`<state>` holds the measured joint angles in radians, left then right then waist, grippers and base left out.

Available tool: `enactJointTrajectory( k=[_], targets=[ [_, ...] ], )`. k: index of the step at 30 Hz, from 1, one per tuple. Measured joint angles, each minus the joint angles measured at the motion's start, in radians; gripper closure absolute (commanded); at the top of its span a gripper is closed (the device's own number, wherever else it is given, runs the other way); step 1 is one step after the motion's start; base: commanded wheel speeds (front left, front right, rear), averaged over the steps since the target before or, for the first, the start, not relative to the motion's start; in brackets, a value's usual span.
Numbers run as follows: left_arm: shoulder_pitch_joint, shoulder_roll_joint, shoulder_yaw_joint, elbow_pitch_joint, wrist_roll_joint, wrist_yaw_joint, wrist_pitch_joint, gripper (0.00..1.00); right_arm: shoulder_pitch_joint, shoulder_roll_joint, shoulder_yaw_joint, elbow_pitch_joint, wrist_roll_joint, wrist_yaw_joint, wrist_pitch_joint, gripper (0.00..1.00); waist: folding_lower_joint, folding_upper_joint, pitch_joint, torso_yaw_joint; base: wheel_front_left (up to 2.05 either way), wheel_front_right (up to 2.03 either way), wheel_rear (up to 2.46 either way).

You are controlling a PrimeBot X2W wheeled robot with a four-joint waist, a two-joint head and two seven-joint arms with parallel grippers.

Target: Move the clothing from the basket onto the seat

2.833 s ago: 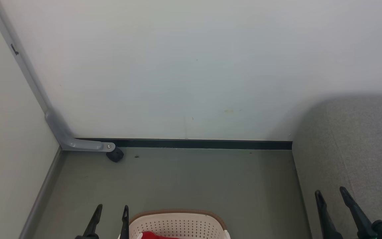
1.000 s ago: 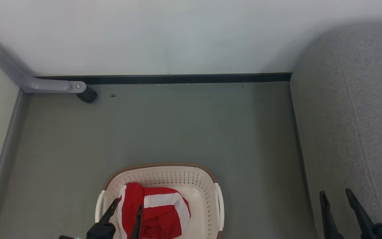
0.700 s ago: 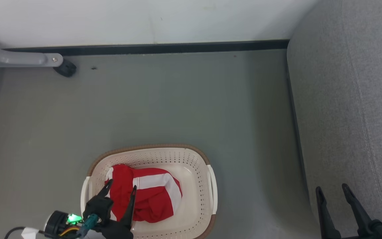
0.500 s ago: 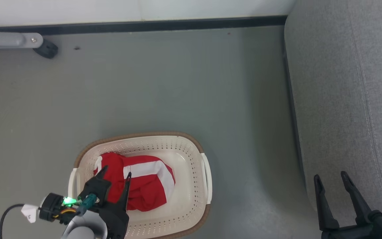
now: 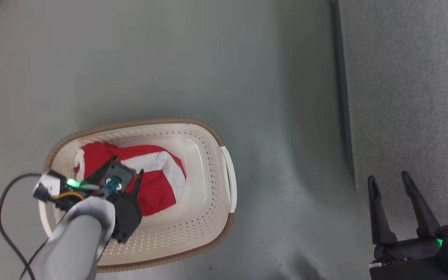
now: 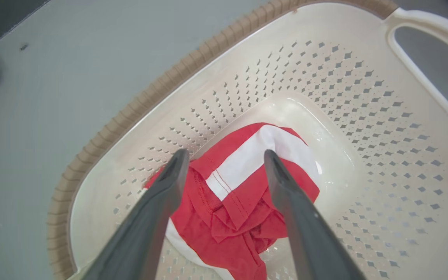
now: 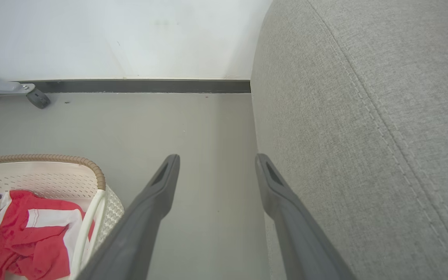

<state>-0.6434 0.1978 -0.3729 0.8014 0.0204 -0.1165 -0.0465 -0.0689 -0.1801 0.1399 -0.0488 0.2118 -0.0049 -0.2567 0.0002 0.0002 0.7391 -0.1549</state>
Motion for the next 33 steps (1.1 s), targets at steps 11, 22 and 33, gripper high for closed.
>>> enactJointTrajectory(
  k=[11, 22, 33],
  targets=[
    [-0.179, 0.032, -0.101, 0.115, 0.081, -0.008, 0.055, 0.0, -0.052, 0.024, -0.044, -0.071, 0.008, -0.005, 0.0, 0.0, 0.0, 0.0, 0.169, -0.017, 0.0, 0.0, 0.0],
    [-0.223, 0.013, -0.2, 0.239, 0.157, -0.016, 0.072, 0.0, -0.064, 0.029, -0.065, -0.074, 0.005, -0.005, 0.0, 0.0, -0.0001, -0.0001, 0.281, -0.014, 0.0, 0.0, 0.0],
    [-0.294, -0.041, -0.189, 0.32, 0.157, 0.0, 0.099, 0.0, -0.063, 0.034, -0.077, -0.08, -0.003, -0.005, 0.0, 0.0, -0.0002, -0.0003, 0.301, -0.001, 0.0, 0.0, 0.0]
  ],
)
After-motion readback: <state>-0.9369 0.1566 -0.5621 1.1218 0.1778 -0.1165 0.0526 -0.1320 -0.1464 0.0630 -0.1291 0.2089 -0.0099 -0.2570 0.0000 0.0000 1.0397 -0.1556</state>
